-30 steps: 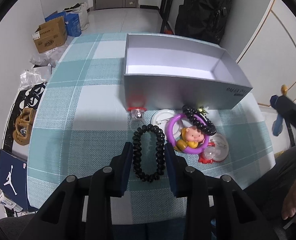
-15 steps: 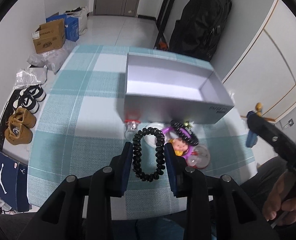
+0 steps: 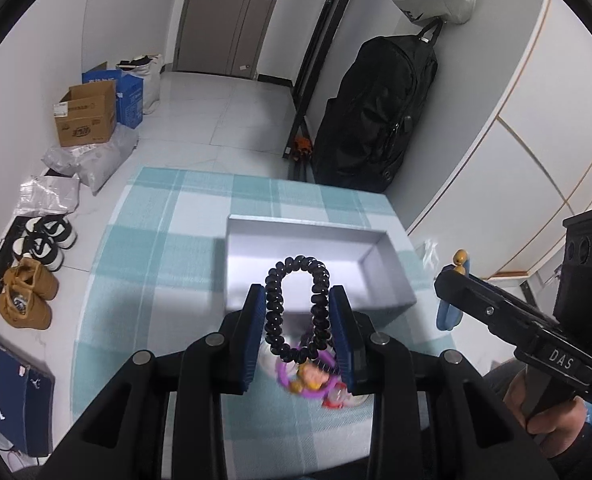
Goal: Organize jewelry
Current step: 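Carry both bracelets into the grey box and open both grippers, then withdraw both grippers from the box, then grasp the black beaded bracelet off the purple ring with the right gripper, then lift the beaded bracelet with the right gripper while the left gripper grasps the red-and-white clip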
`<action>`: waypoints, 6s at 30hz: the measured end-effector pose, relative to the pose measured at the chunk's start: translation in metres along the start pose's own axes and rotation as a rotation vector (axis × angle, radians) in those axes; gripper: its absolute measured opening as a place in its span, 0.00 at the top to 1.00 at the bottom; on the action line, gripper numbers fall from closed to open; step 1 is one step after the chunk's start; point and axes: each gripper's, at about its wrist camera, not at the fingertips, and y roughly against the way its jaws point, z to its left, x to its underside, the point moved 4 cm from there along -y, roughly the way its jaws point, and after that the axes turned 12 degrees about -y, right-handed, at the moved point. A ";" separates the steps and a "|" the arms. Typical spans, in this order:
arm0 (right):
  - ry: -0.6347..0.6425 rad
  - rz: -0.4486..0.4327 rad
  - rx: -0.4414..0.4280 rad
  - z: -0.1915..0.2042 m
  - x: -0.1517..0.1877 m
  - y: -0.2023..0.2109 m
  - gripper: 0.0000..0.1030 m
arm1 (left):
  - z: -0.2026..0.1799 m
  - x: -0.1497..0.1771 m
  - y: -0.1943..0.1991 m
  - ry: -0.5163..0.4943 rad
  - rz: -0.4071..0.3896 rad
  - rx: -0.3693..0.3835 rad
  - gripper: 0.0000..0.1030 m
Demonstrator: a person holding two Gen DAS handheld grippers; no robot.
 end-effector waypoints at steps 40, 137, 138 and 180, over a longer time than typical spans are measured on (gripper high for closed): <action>-0.003 0.109 -0.023 -0.027 -0.047 -0.069 0.24 | 0.010 -0.021 -0.077 0.027 0.141 0.124 0.37; 0.003 0.253 0.045 -0.009 0.061 -0.077 0.63 | 0.029 0.074 -0.012 0.099 0.198 -0.184 0.23; 0.001 0.247 0.041 -0.008 0.060 -0.075 0.63 | 0.028 0.074 -0.013 0.098 0.197 -0.183 0.23; -0.159 0.022 -0.100 -0.046 0.000 0.002 0.64 | -0.057 0.076 -0.061 0.053 0.304 0.074 0.77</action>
